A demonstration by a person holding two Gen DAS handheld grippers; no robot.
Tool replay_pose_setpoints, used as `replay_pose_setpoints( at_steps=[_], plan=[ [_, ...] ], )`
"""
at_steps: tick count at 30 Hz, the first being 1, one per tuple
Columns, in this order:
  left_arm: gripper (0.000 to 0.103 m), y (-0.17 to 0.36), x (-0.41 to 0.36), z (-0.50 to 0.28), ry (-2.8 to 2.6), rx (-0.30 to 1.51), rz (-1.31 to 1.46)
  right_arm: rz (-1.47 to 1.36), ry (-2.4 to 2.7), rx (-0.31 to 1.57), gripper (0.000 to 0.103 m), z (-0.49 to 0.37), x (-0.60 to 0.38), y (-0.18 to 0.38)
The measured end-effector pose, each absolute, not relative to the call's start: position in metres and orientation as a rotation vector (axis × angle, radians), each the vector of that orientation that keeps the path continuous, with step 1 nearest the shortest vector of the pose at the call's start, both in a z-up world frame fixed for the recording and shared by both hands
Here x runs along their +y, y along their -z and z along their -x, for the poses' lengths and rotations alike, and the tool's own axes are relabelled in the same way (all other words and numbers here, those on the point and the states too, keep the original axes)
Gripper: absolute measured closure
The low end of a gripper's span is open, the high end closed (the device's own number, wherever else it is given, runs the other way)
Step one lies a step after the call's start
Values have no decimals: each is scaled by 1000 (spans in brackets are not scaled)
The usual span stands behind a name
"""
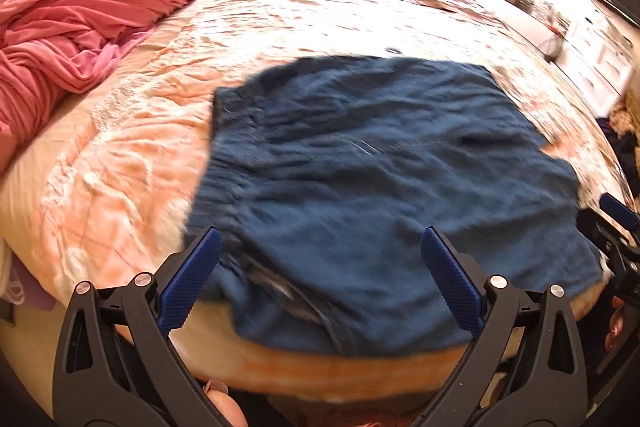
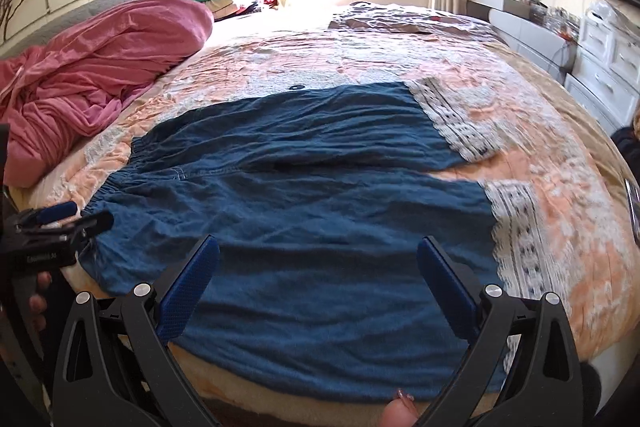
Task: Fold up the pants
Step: 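Move the left tool to the elastic waistband and grasp it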
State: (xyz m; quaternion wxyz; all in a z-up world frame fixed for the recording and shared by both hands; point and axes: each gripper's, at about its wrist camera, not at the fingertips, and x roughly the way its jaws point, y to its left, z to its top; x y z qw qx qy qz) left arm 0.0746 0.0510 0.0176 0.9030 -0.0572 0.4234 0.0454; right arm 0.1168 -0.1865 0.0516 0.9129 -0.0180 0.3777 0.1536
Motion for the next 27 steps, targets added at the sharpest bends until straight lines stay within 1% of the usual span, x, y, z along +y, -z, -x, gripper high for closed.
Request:
replay_pose_setpoints(
  at_steps=[6,15,22,24,26,27],
  plan=[
    [9,-24,91,-101,-133,875,154,1,-405,829,4,-154,-170,-53],
    [9,-33,139,-152,-92,865,227,108,-463,841,4,-198,-130,-54],
    [10,-24,138,-191,-88,888,74,96,-524,903,4,-231,-112,-48],
    [16,-21,136,-199,-77,895,46,97,-531,914,4,-241,-108,-46],
    [20,-16,135,-211,-47,910,17,106,-531,920,4,-248,-103,-46],
    [23,-13,135,-215,-42,916,9,115,-533,919,4,-252,-101,-46]
  ],
)
